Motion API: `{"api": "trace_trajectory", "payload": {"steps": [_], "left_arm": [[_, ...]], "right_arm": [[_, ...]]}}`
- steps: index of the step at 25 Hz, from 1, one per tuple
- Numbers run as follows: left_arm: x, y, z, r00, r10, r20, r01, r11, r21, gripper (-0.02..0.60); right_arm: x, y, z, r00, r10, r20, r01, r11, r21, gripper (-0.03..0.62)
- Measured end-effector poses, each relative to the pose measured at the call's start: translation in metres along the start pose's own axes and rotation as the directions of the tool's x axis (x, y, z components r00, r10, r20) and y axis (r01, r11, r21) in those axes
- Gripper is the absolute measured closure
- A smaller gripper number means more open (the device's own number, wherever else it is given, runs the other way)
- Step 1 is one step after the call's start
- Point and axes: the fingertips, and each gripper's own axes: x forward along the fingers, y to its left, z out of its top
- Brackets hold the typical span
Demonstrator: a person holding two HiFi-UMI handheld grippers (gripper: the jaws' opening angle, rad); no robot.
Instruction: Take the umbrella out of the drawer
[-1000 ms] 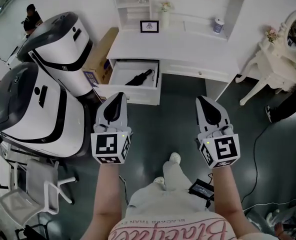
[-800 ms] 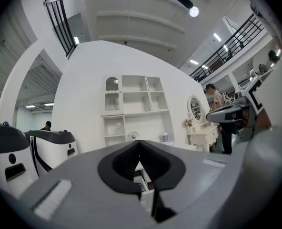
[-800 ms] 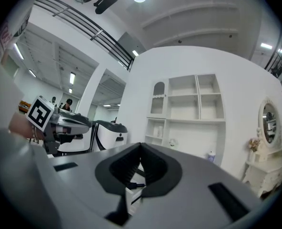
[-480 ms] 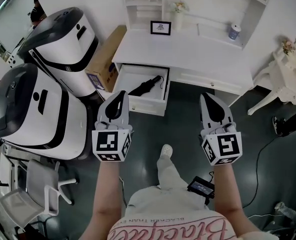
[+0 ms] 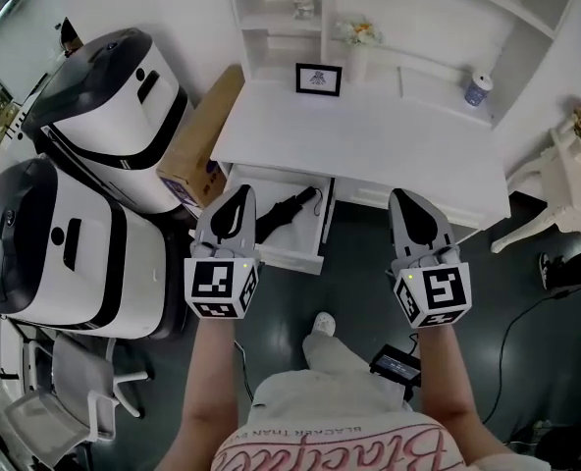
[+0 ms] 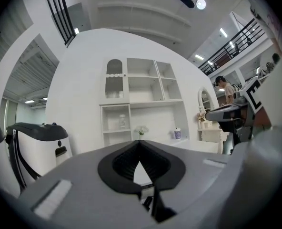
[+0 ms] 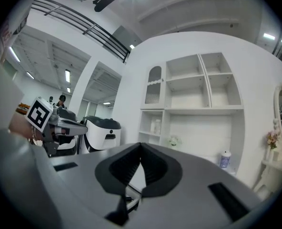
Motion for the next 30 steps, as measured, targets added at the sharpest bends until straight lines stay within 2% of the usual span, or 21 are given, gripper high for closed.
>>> {"api": "trace_trajectory", "payload": {"steps": [12, 15, 17, 18, 21, 23, 25, 30], "left_arm": [[0.070, 0.008, -0.021, 0.996, -0.001, -0.087, 0.003, 1.000, 0.016, 0.572], [0.085, 0.009, -0.033, 0.991, -0.037, -0.125, 0.037, 0.999, -0.003, 0.571], [0.095, 0.006, -0.047, 0.981, -0.090, -0.171, 0.087, 0.996, -0.023, 0.554], [0.100, 0.004, -0.055, 0.974, -0.117, -0.196, 0.113, 0.993, -0.033, 0.505], [0.114, 0.001, -0.079, 0.947, -0.178, -0.268, 0.169, 0.984, -0.057, 0.415], [0.122, -0.001, -0.099, 0.921, -0.218, -0.323, 0.205, 0.976, -0.075, 0.366], [0.128, -0.002, -0.123, 0.885, -0.258, -0.387, 0.240, 0.966, -0.094, 0.360], [0.140, 0.001, -0.181, 0.777, -0.344, -0.527, 0.318, 0.937, -0.142, 0.350]], "right_arm": [[0.054, -0.049, -0.026, 0.999, 0.002, -0.032, 0.000, 0.998, 0.066, 0.586], [0.061, -0.056, -0.033, 0.999, -0.006, -0.048, 0.010, 0.997, 0.080, 0.586], [0.064, -0.060, -0.040, 0.998, -0.013, -0.066, 0.019, 0.996, 0.091, 0.586], [0.066, -0.062, -0.044, 0.997, -0.015, -0.076, 0.023, 0.995, 0.096, 0.586], [0.071, -0.066, -0.059, 0.994, -0.022, -0.107, 0.035, 0.993, 0.115, 0.586], [0.076, -0.066, -0.070, 0.991, -0.028, -0.131, 0.045, 0.991, 0.127, 0.586], [0.082, -0.065, -0.084, 0.986, -0.032, -0.164, 0.056, 0.989, 0.139, 0.586], [0.096, -0.060, -0.123, 0.964, -0.051, -0.261, 0.098, 0.980, 0.172, 0.586]]}}
